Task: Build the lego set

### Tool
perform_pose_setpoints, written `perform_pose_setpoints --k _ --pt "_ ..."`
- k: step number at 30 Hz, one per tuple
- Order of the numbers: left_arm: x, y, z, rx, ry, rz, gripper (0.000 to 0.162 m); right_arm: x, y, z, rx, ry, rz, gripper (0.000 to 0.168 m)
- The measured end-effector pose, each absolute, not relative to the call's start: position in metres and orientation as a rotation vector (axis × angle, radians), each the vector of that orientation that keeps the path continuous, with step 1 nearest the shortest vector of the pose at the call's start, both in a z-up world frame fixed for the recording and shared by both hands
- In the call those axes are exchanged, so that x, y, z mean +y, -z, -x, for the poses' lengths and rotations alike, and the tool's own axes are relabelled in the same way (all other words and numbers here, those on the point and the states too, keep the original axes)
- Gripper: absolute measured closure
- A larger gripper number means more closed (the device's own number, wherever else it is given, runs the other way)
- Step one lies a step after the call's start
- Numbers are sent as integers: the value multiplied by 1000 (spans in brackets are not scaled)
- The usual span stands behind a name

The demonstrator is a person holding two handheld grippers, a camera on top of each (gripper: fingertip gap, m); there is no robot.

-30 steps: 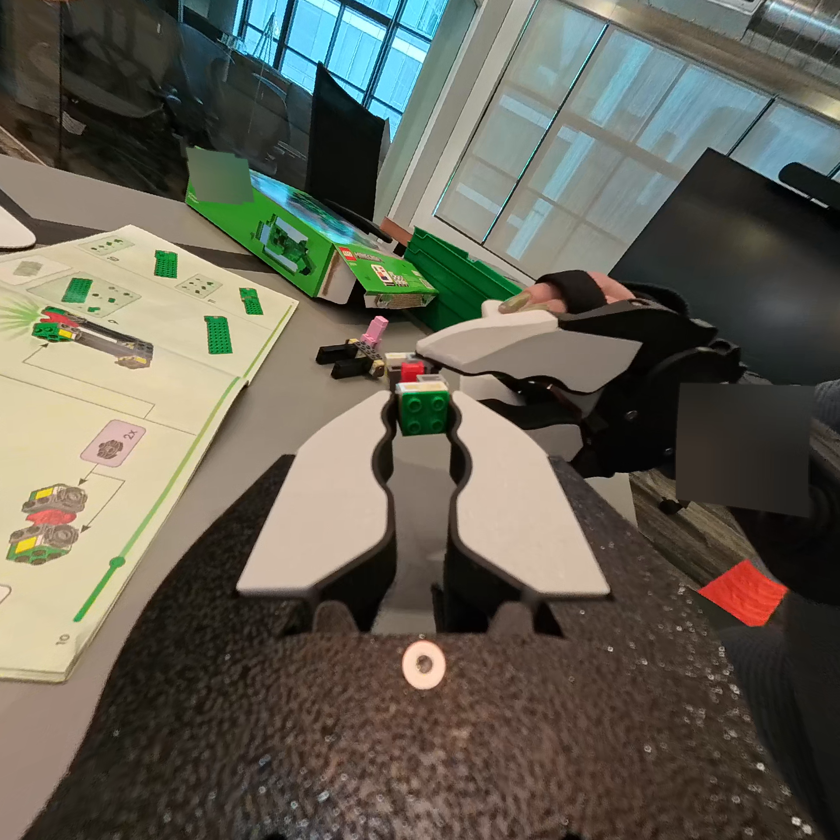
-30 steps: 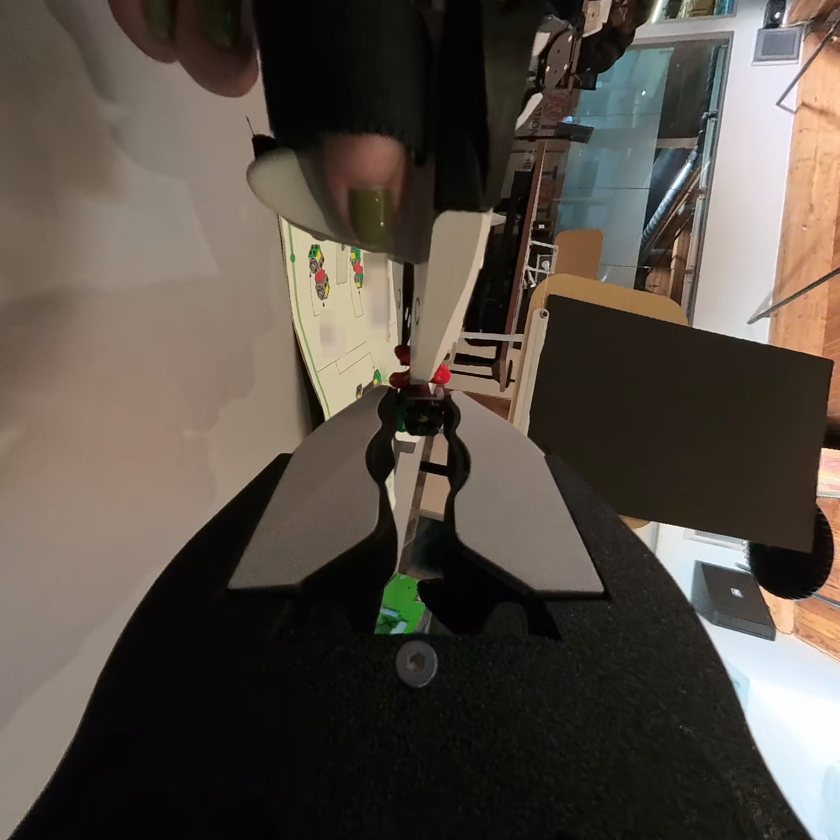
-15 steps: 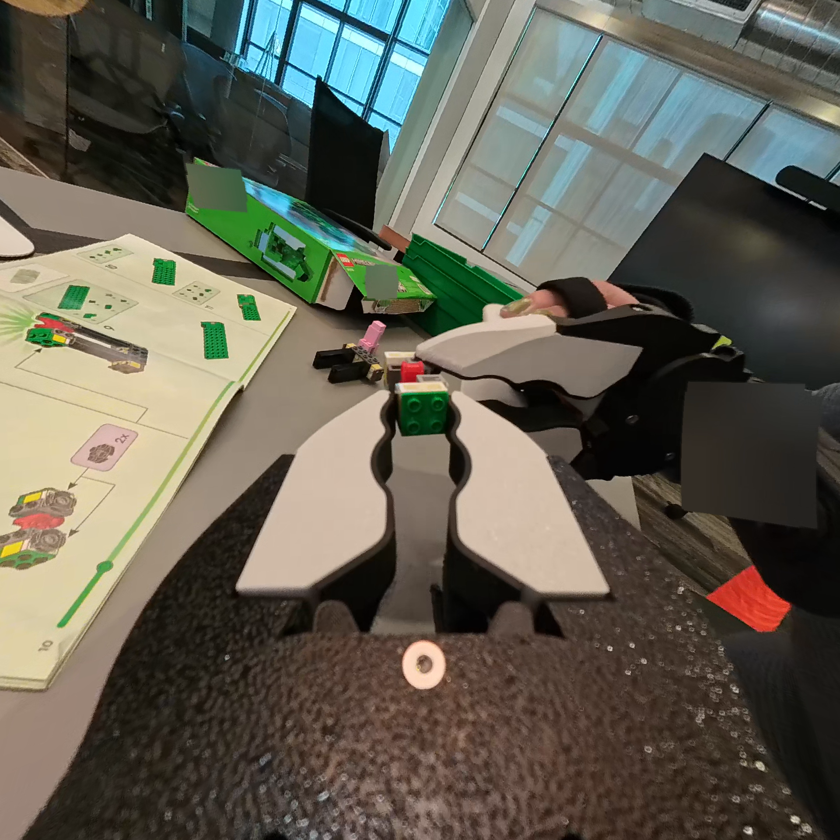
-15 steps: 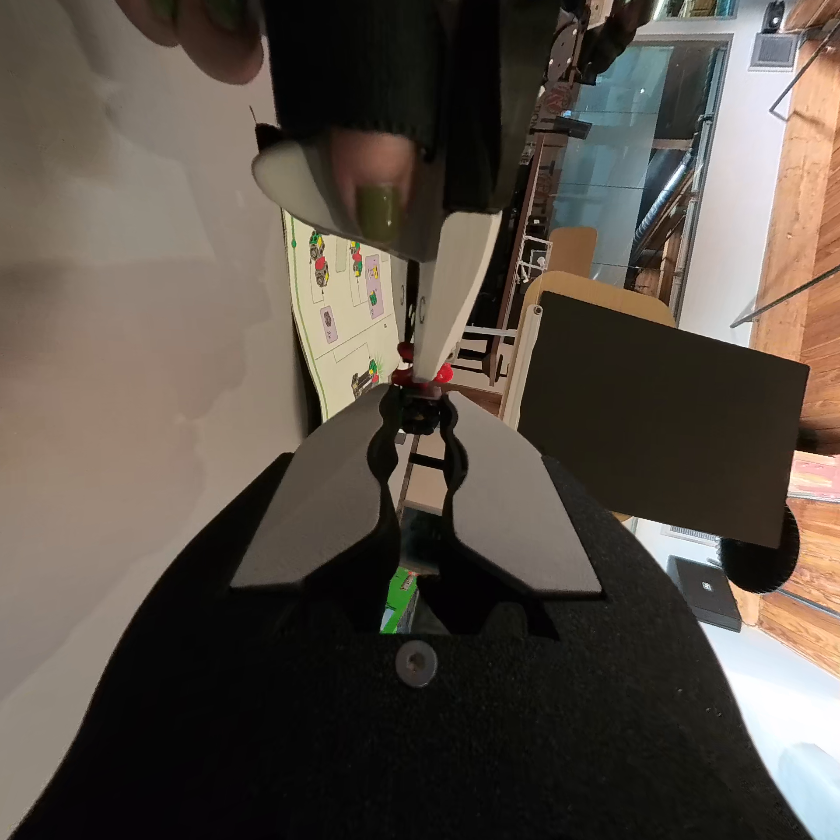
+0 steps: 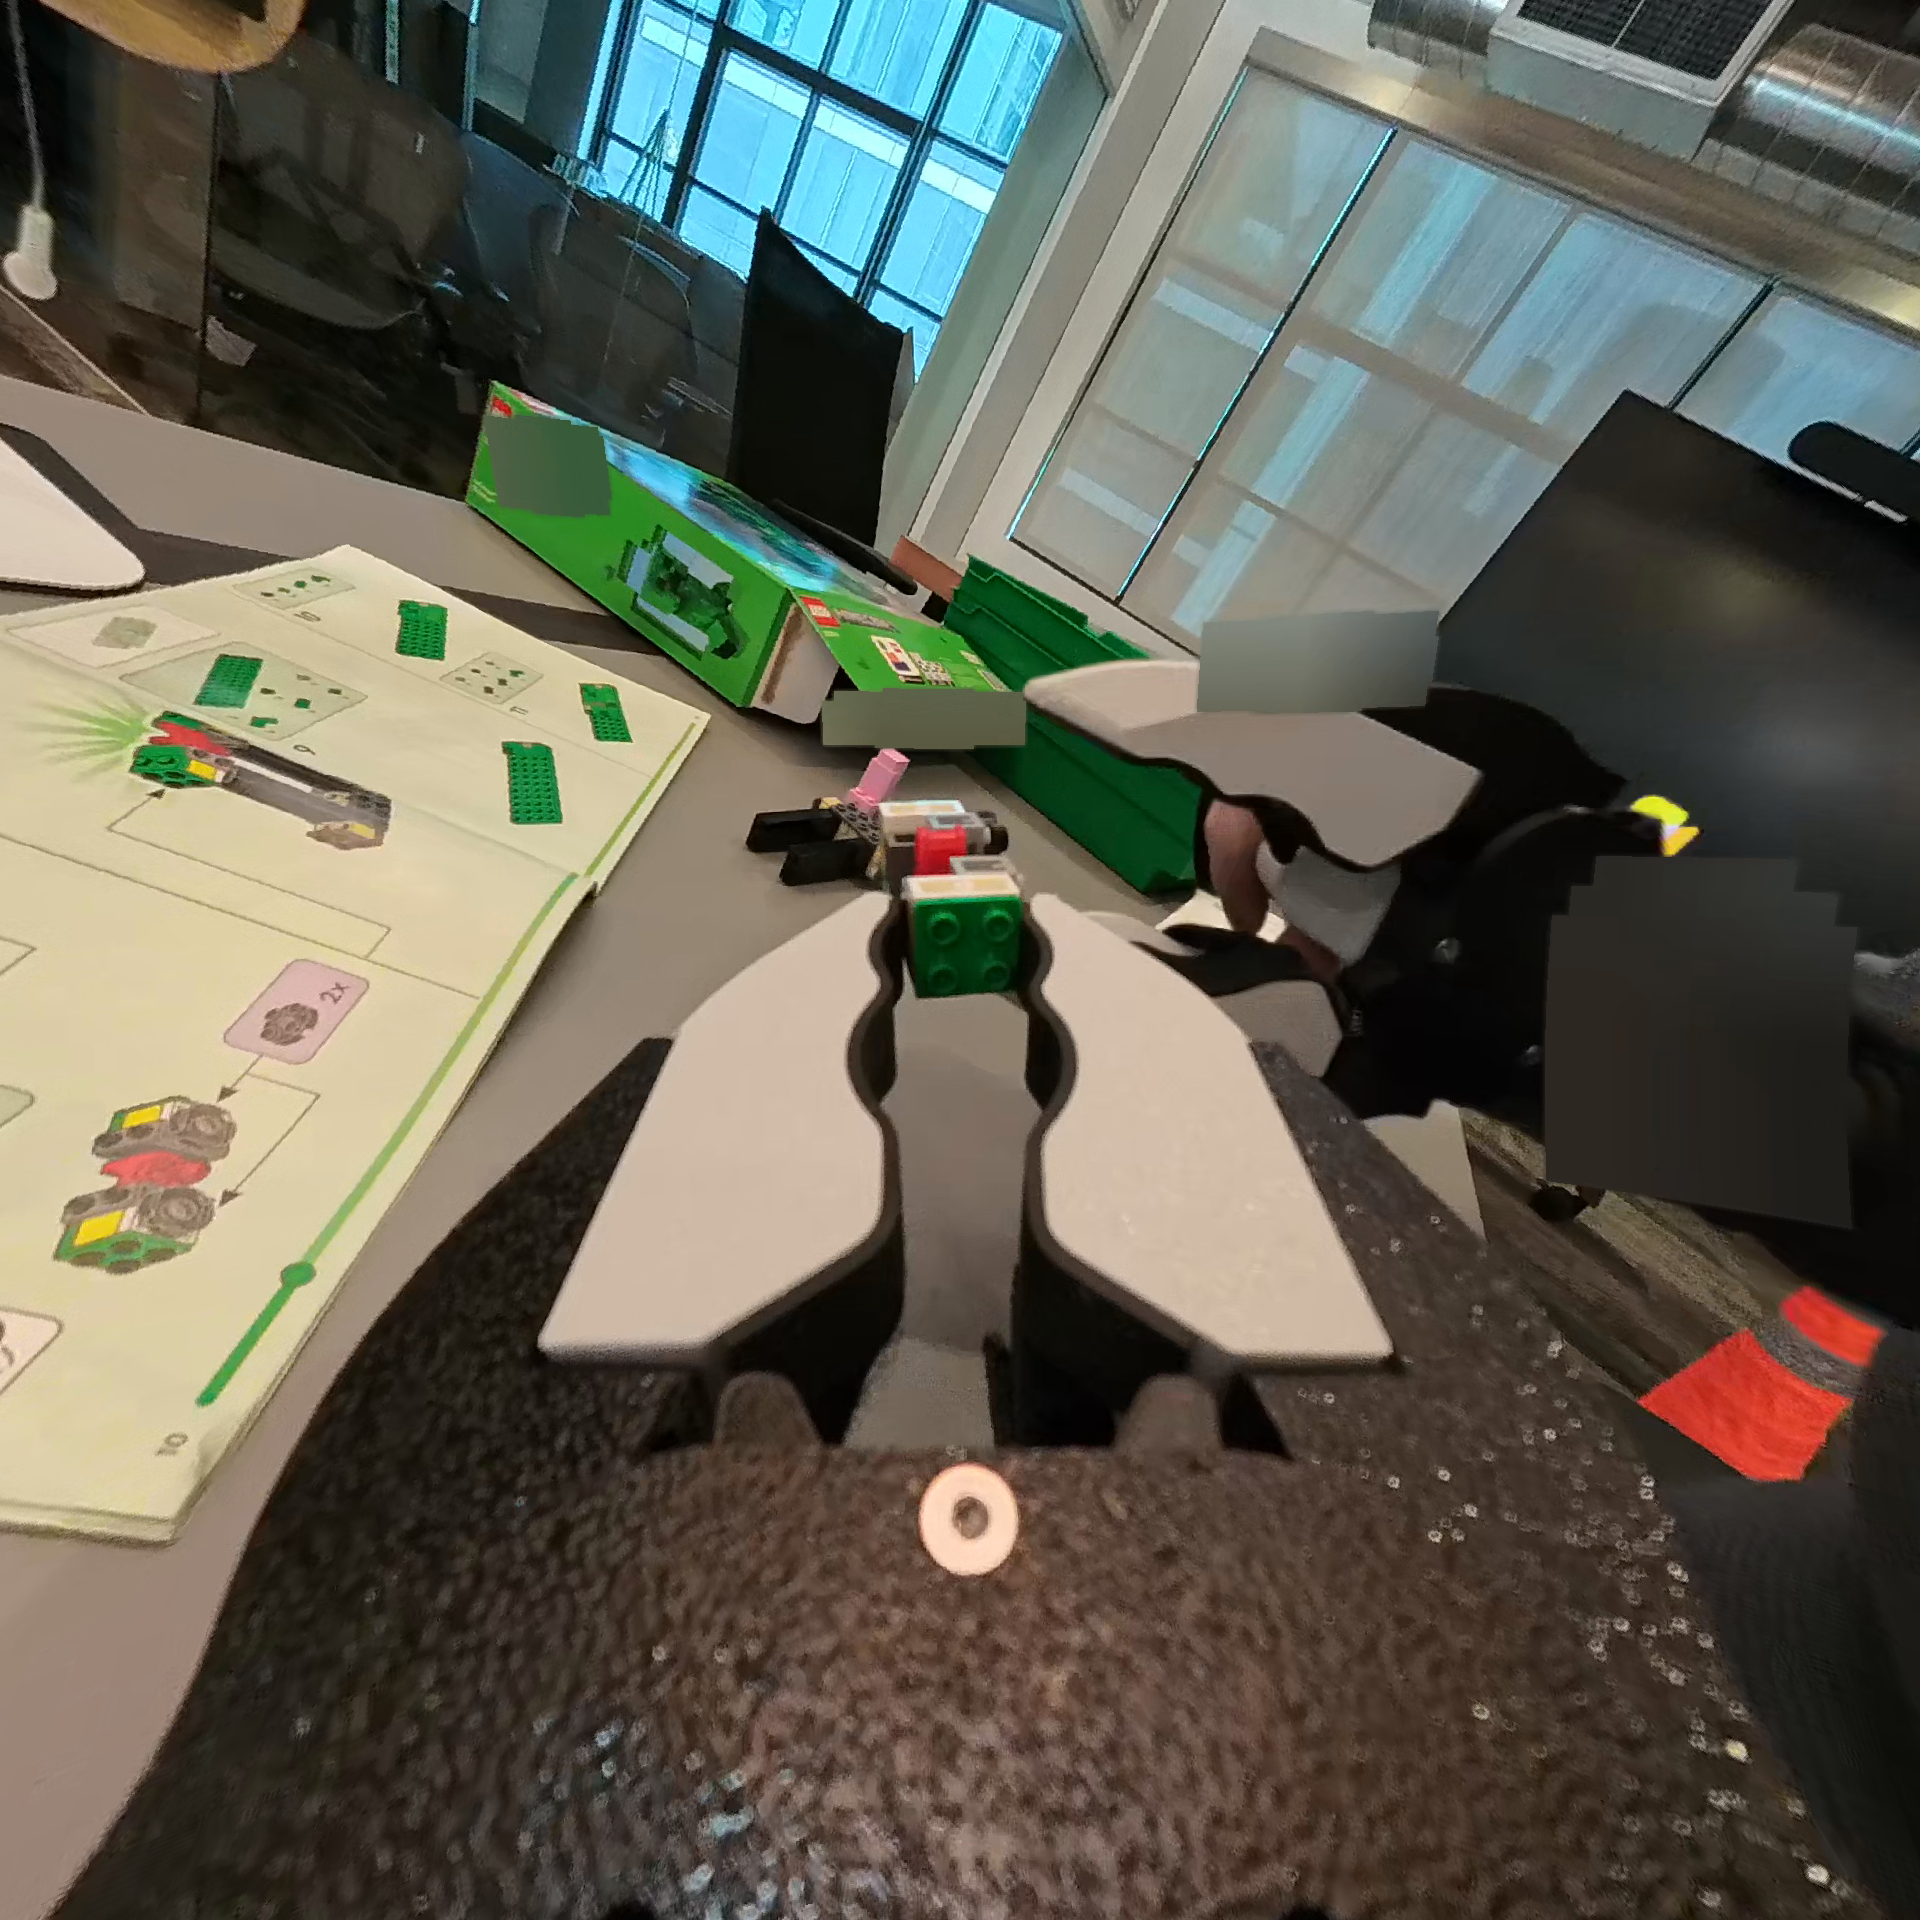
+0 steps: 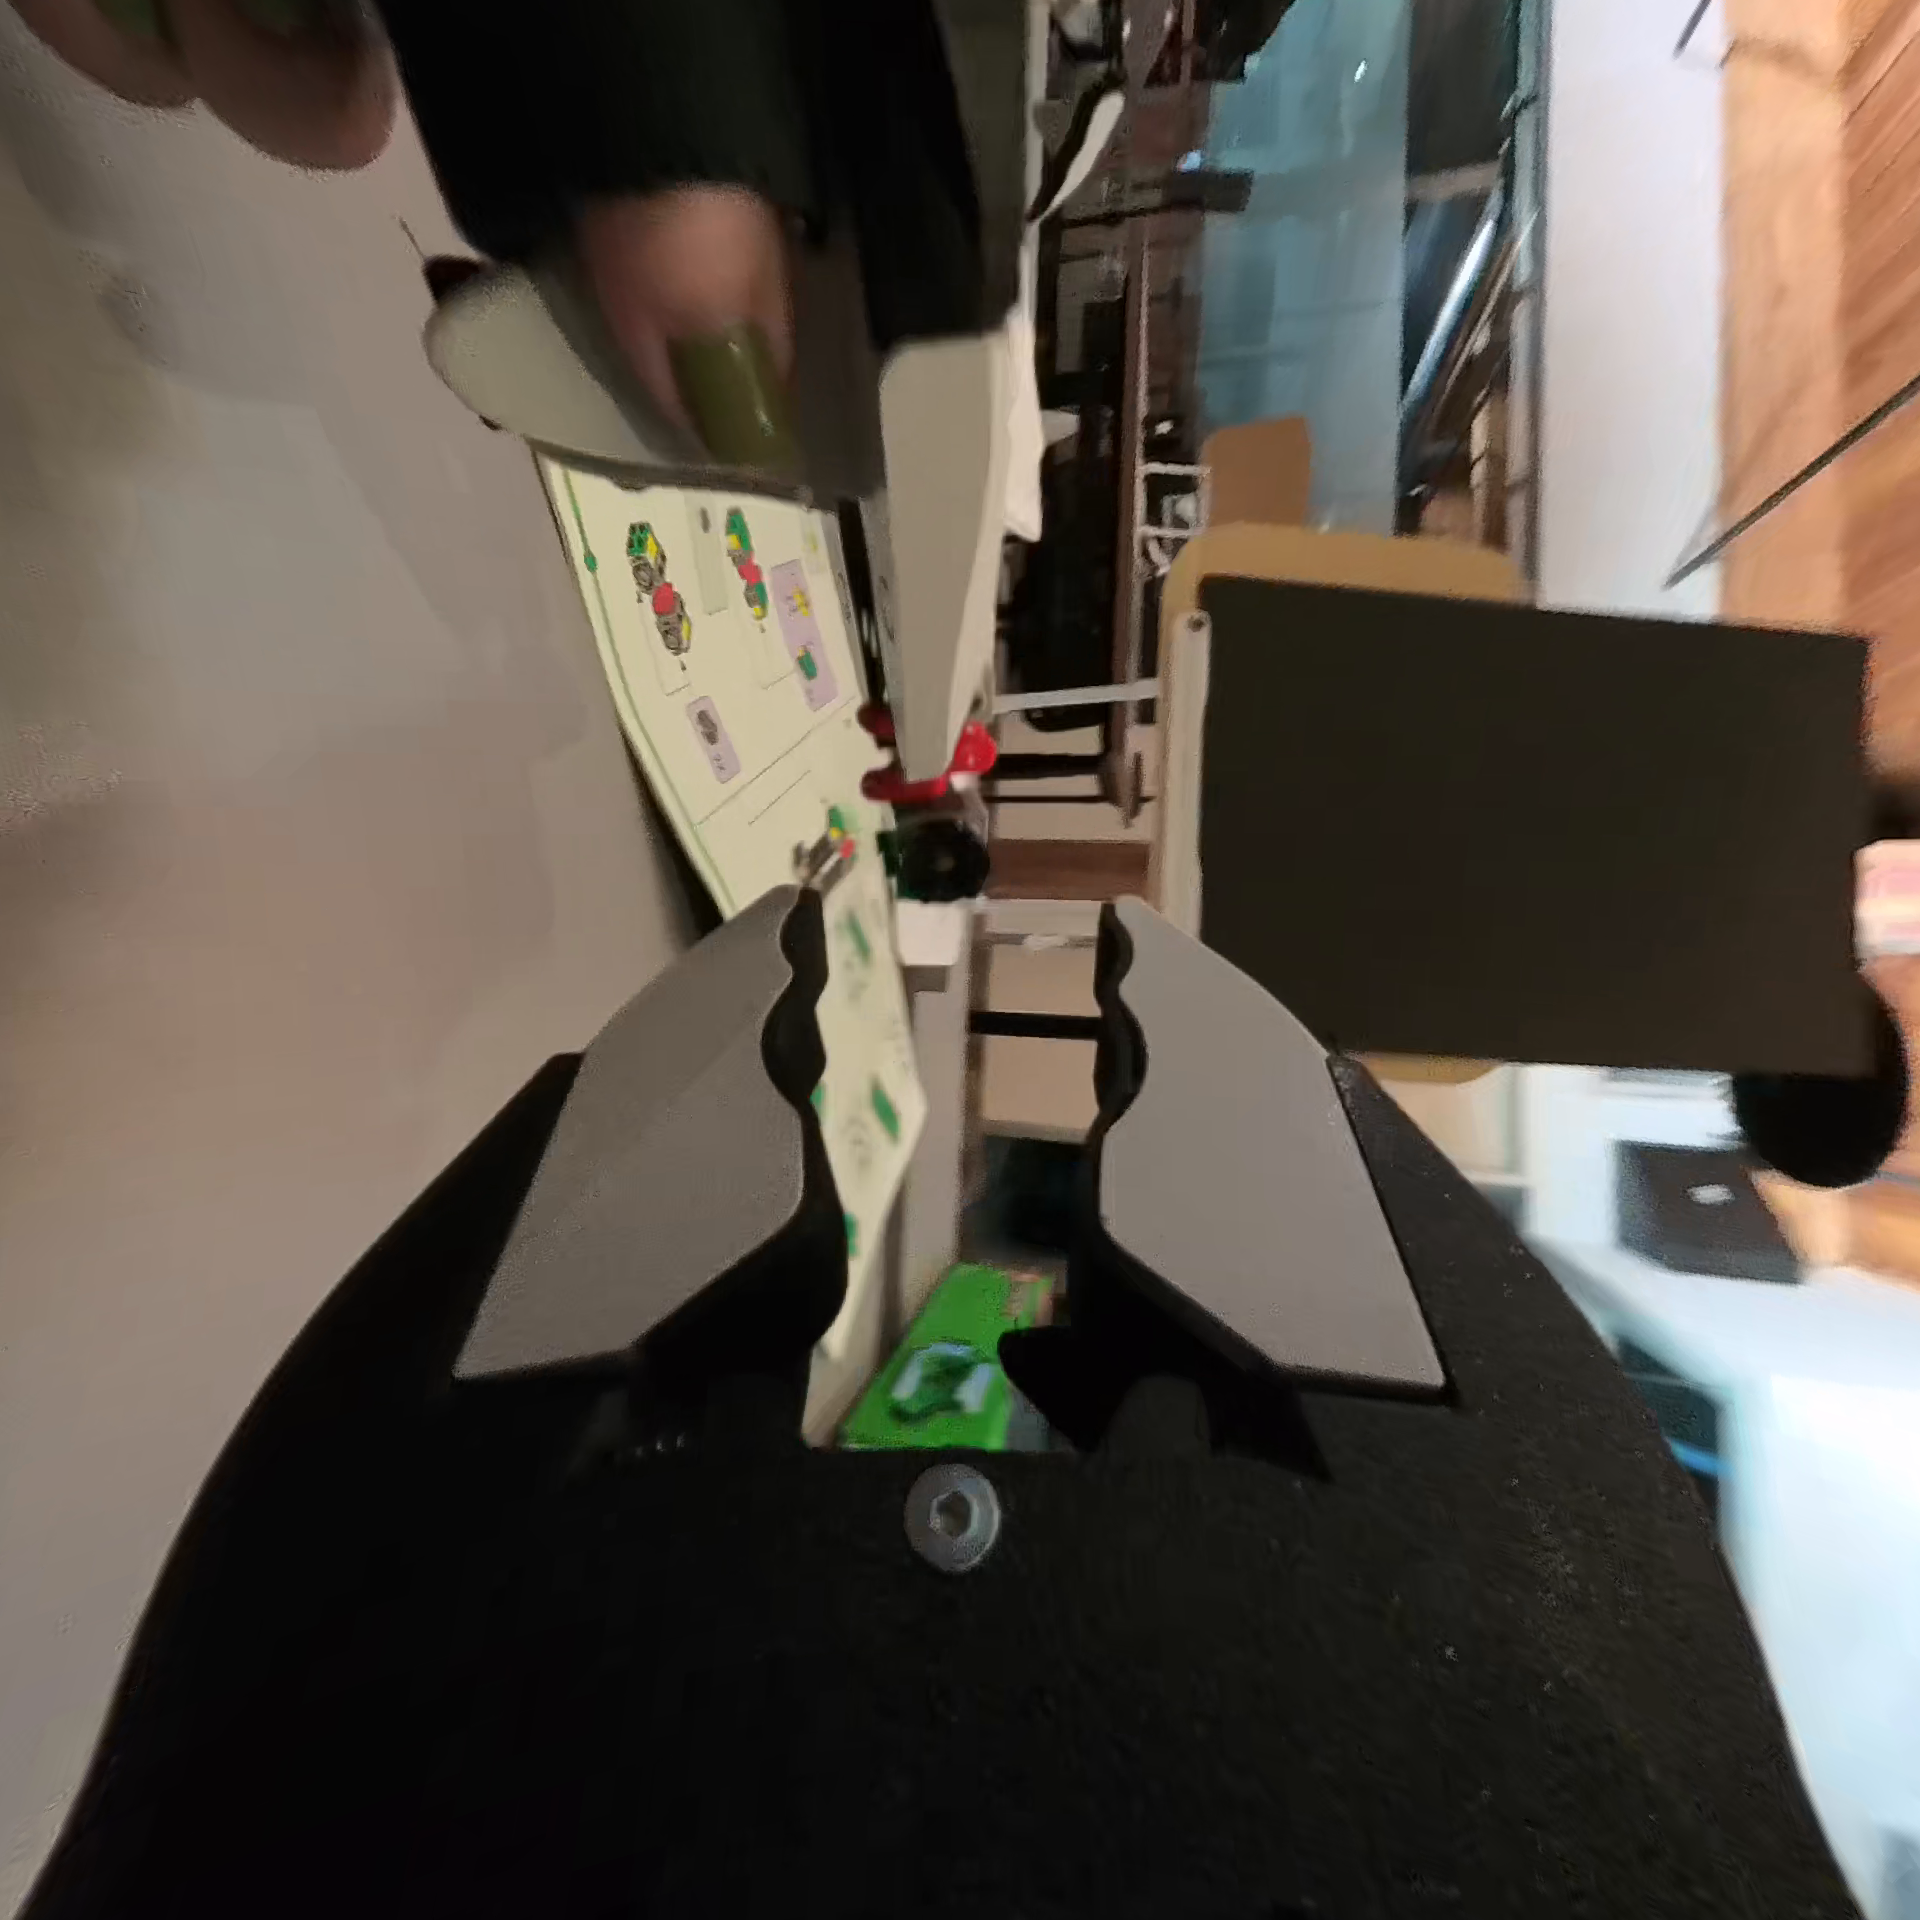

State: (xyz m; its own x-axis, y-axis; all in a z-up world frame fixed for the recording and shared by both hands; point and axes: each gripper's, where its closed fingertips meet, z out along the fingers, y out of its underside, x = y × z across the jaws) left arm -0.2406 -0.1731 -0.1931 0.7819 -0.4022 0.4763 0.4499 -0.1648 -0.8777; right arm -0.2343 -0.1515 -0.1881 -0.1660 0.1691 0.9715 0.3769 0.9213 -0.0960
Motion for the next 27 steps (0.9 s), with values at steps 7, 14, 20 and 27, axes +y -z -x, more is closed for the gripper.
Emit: perform_pose_setpoints --k 7,14,20,27 --pt "-185 174 230 136 837 1453 142 -170 195 218 -1922 -613 866 121" --pt "-203 162 204 405 840 1362 142 -198 162 210 -1975 -1178 933 127" --pt "-208 160 197 474 804 1342 141 -204 165 204 -2046 -1227 957 139" --pt "-211 160 205 558 522 1330 119 -205 173 199 -1989 -1378 1093 140"
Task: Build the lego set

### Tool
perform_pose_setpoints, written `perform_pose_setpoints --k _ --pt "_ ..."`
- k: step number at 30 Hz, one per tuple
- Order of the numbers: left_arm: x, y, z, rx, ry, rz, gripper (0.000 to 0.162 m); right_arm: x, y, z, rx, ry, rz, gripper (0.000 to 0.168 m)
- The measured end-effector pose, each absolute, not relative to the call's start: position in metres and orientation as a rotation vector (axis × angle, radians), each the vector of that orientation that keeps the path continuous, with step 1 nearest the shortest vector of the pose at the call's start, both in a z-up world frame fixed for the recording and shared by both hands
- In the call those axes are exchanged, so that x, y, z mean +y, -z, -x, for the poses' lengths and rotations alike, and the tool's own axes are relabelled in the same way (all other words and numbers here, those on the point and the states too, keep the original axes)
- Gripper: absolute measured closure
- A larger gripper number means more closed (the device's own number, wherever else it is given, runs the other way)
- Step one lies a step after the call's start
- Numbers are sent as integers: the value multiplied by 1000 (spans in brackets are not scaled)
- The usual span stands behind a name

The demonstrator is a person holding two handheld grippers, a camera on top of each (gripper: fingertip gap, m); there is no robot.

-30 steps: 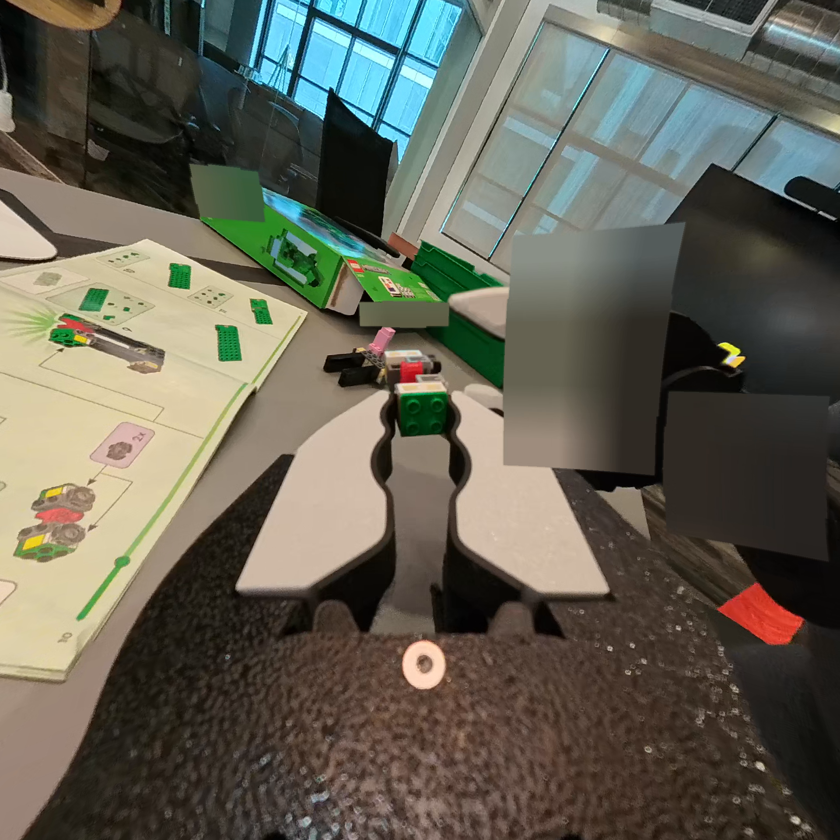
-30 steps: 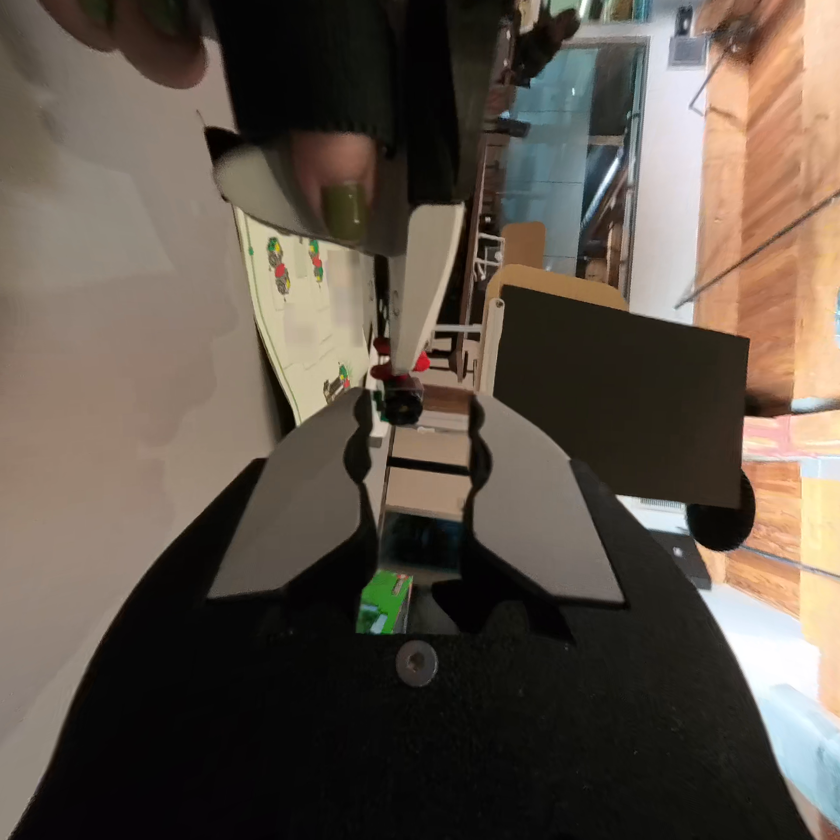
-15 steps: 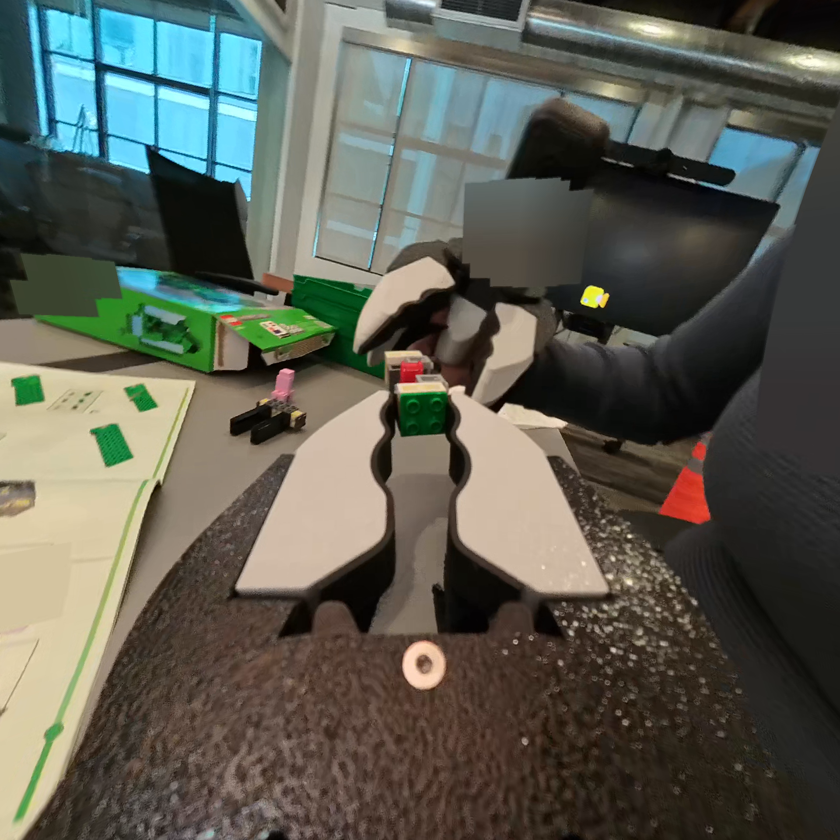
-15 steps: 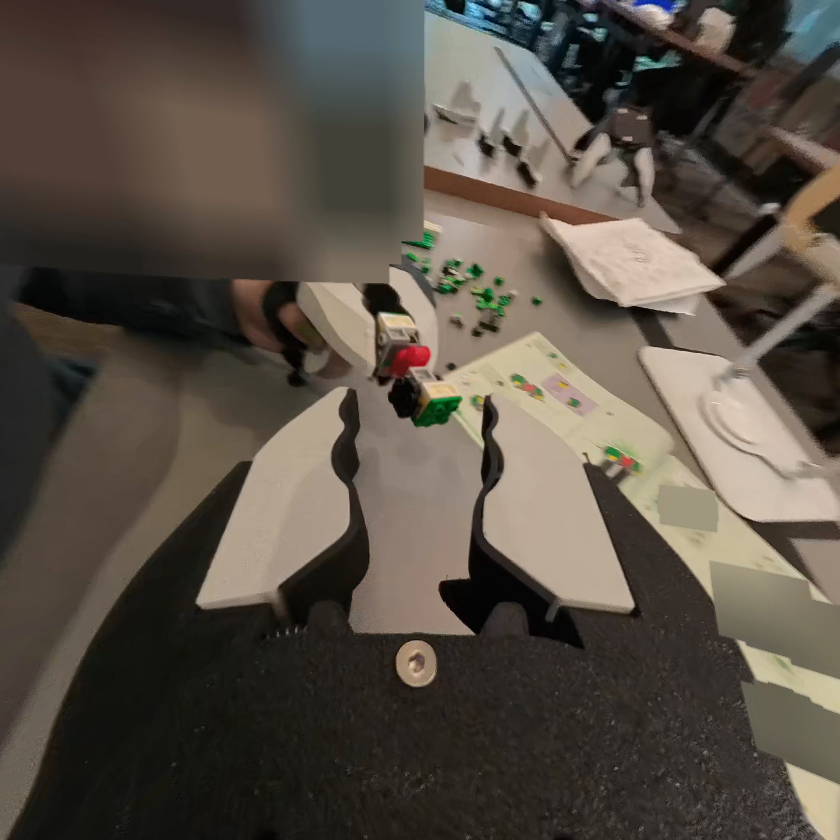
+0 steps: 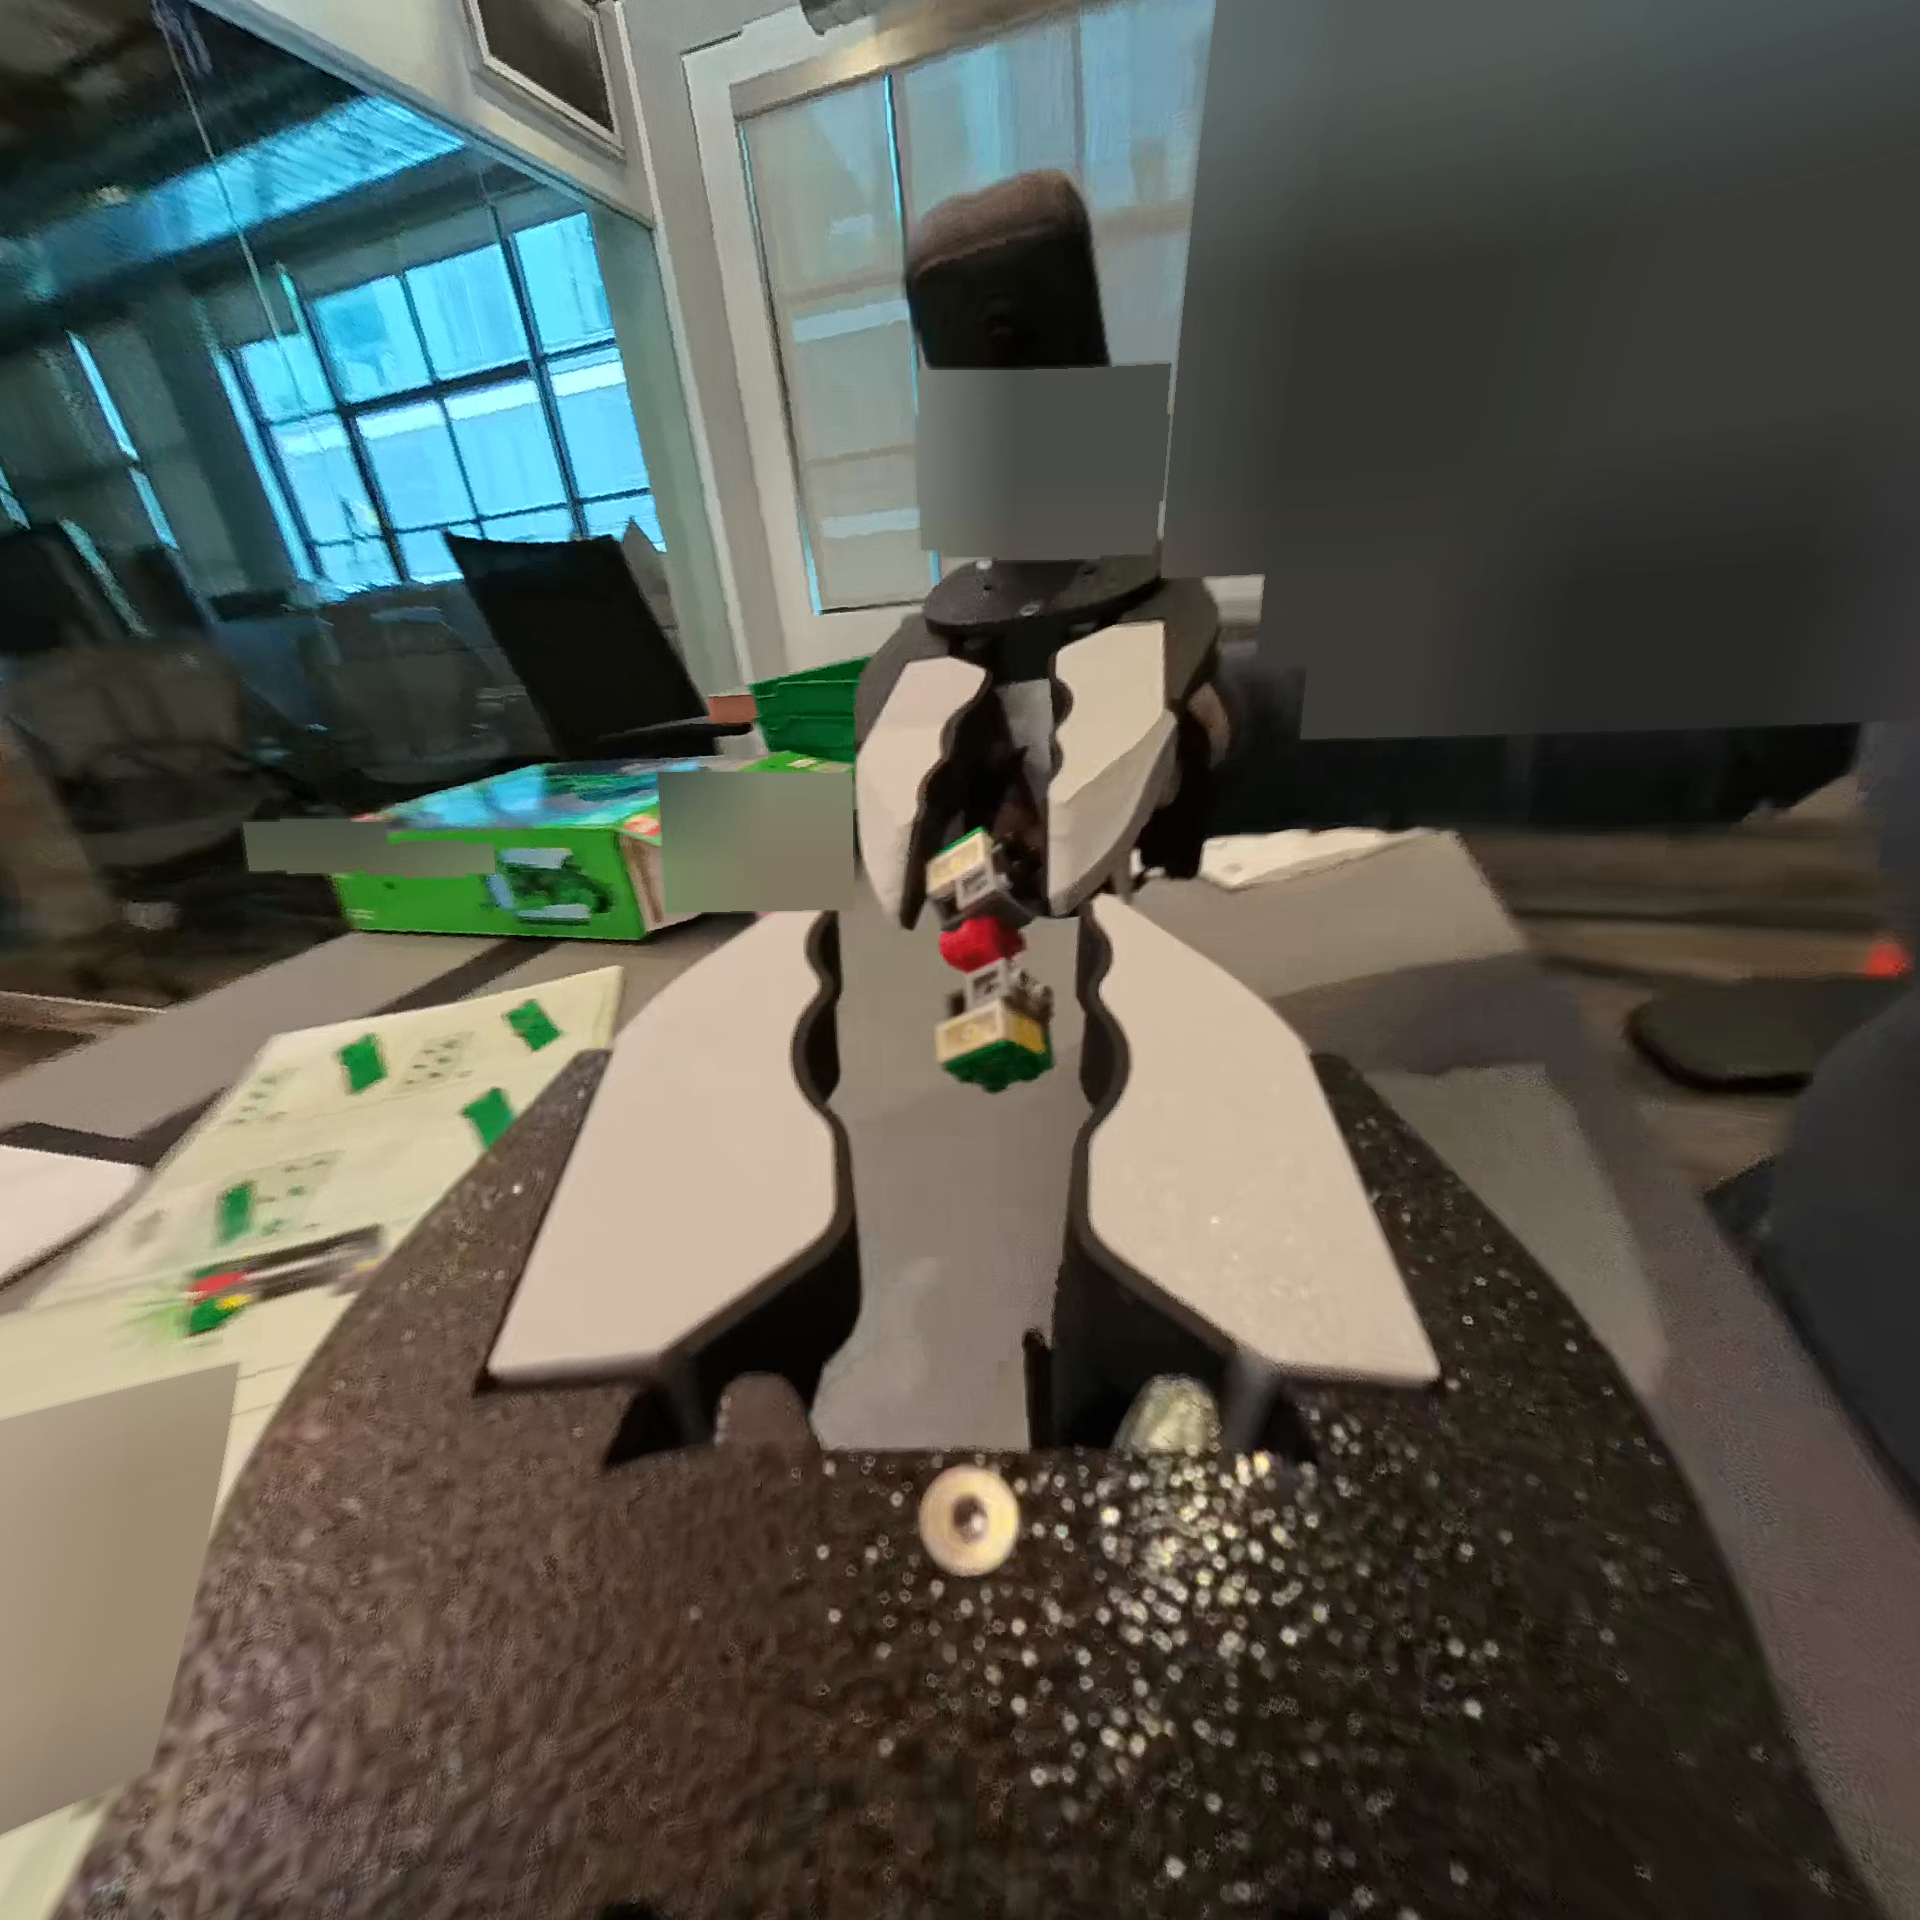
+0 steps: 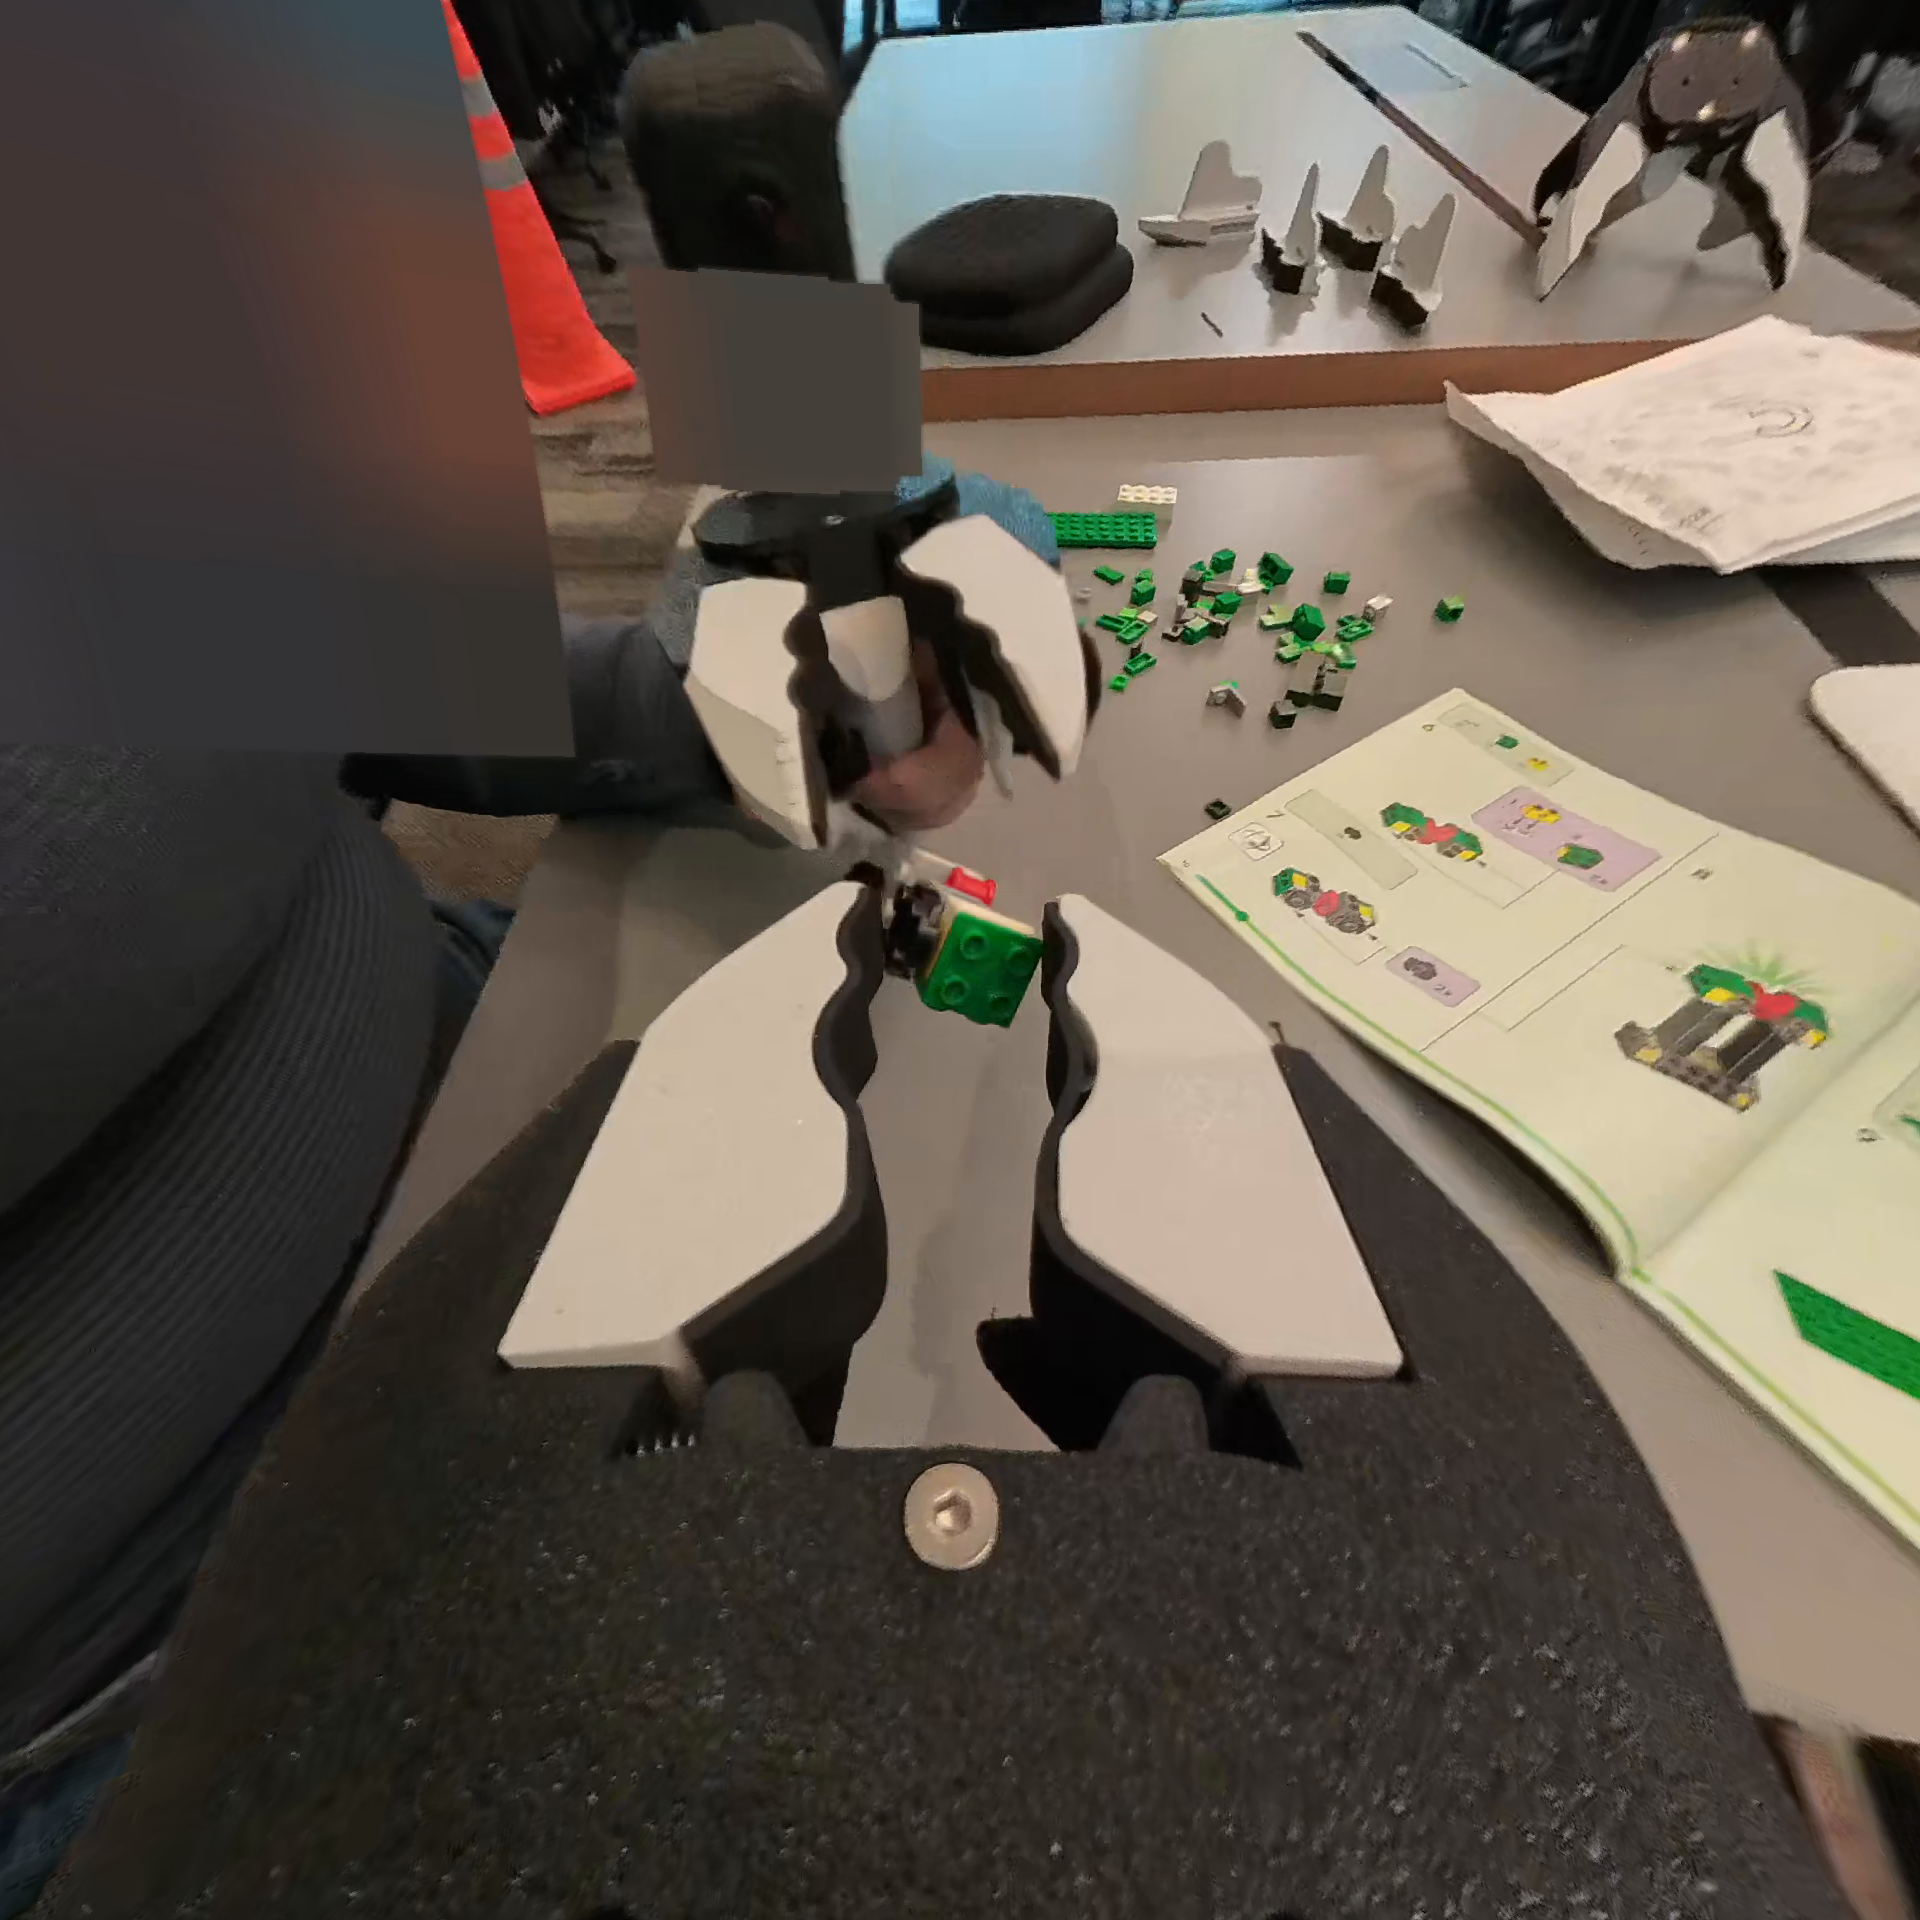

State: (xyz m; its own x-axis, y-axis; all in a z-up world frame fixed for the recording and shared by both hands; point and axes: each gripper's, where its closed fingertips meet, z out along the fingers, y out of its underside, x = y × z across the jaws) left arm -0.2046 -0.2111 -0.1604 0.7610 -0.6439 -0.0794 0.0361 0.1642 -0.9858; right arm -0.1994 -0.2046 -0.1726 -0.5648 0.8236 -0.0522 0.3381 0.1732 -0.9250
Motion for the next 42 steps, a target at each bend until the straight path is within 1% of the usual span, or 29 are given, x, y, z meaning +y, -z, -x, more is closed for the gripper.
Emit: perform_pose_setpoints --k 3,6,11,12,13,15,17,18,20,22,25,28,33,42 --pt "-214 169 213 631 353 1355 119 -205 177 199 -1962 -1491 1166 140" --pt "-219 175 217 668 282 1368 112 -203 176 202 -1882 -1634 1233 140" --pt "-223 183 218 749 8 1375 110 -214 168 216 -1768 -1826 1236 140" --pt "-223 184 219 741 -45 1381 112 -219 167 218 -1764 -1853 1223 140" --pt "-222 184 222 724 -92 1383 118 -224 166 220 -1767 -1877 1211 140" --pt "-227 181 222 713 -137 1356 141 -233 167 224 -1785 -1897 1187 140" --pt "-233 178 225 687 -180 1347 142 -239 161 228 -1757 -1936 1147 140" --pt "-234 178 230 662 -199 1369 142 -239 161 232 -1740 -1918 1133 140" --pt "-238 178 255 537 -285 1425 142 -235 162 241 -1684 -1818 1092 128" --pt "-251 173 299 325 -397 1446 142 -228 175 249 -1679 -1671 1103 130" --pt "-282 172 363 29 -511 1447 142 -233 218 259 -1830 -1452 1191 139" --pt "-298 181 392 -92 -587 1459 142 -262 252 262 -2041 -1359 1216 139" --pt "-293 187 389 -64 -622 1497 142 -288 276 264 -2182 -1130 1120 142" --pt "-282 194 379 5 -598 1540 142 -301 291 267 -2241 -996 1019 145"
